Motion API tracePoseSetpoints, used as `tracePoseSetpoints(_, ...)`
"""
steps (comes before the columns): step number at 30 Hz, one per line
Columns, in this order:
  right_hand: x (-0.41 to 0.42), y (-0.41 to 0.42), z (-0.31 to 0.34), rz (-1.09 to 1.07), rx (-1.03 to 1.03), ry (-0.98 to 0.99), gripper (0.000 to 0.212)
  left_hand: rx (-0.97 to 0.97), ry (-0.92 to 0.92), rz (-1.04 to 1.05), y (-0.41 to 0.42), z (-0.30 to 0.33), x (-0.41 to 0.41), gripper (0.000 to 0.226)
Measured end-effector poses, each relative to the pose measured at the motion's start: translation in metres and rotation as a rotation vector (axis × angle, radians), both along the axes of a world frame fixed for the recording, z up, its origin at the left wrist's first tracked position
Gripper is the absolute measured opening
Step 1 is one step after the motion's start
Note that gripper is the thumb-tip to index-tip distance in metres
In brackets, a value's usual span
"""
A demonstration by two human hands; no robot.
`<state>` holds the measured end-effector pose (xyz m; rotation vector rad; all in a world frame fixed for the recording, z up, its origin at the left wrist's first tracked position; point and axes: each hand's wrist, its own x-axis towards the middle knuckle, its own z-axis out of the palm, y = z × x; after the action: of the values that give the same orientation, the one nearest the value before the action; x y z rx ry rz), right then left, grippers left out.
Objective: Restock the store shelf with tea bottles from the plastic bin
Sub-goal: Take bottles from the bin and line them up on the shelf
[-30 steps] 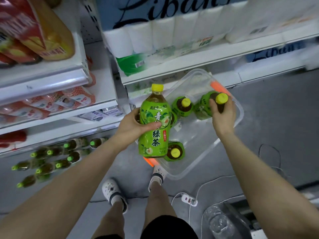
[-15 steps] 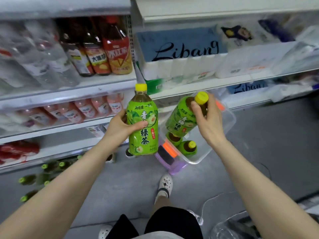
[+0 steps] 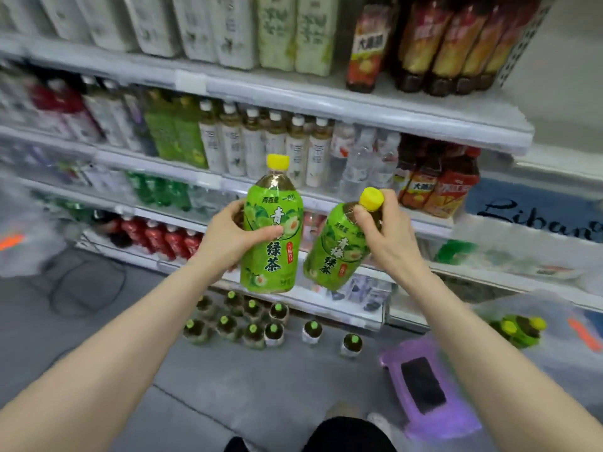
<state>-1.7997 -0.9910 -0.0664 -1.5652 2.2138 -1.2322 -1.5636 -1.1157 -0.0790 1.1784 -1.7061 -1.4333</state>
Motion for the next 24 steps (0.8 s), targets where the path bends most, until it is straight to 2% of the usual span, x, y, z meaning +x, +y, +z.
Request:
tracePoseSetpoints(2, 0.031, -0.031, 0.014, 0.077, -0.006, 0.007, 0.026, -0.021, 0.006, 0.072, -0.014, 0.013, 0.039, 0.101)
tracePoseSetpoints(10, 0.116, -0.147, 0.083, 0.282, -0.044, 0.069, 0.025, -0.117, 0.066, 0.285, -0.082, 0.060, 0.139, 0.076)
tracePoseSetpoints(14, 0.141, -0.207, 0.140, 0.366, -0.085, 0.075, 0.028, -0.192, 0.083, 0.352, -0.132, 0.098, 0.165, 0.096)
tracePoseSetpoints(17, 0.154, -0.251, 0.192, 0.405, -0.146, 0.118, 0.029, -0.276, 0.110, 0.389, -0.174, 0.137, 0.175, 0.083)
tracePoseSetpoints(21, 0.166, -0.312, 0.267, 0.460, -0.232, 0.087, 0.029, -0.372, 0.147, 0.426, -0.232, 0.194, 0.183, 0.105)
tracePoseSetpoints(24, 0.174, -0.357, 0.317, 0.480, -0.306, 0.105, 0.034, -0.426, 0.182, 0.432, -0.271, 0.233, 0.185, 0.096)
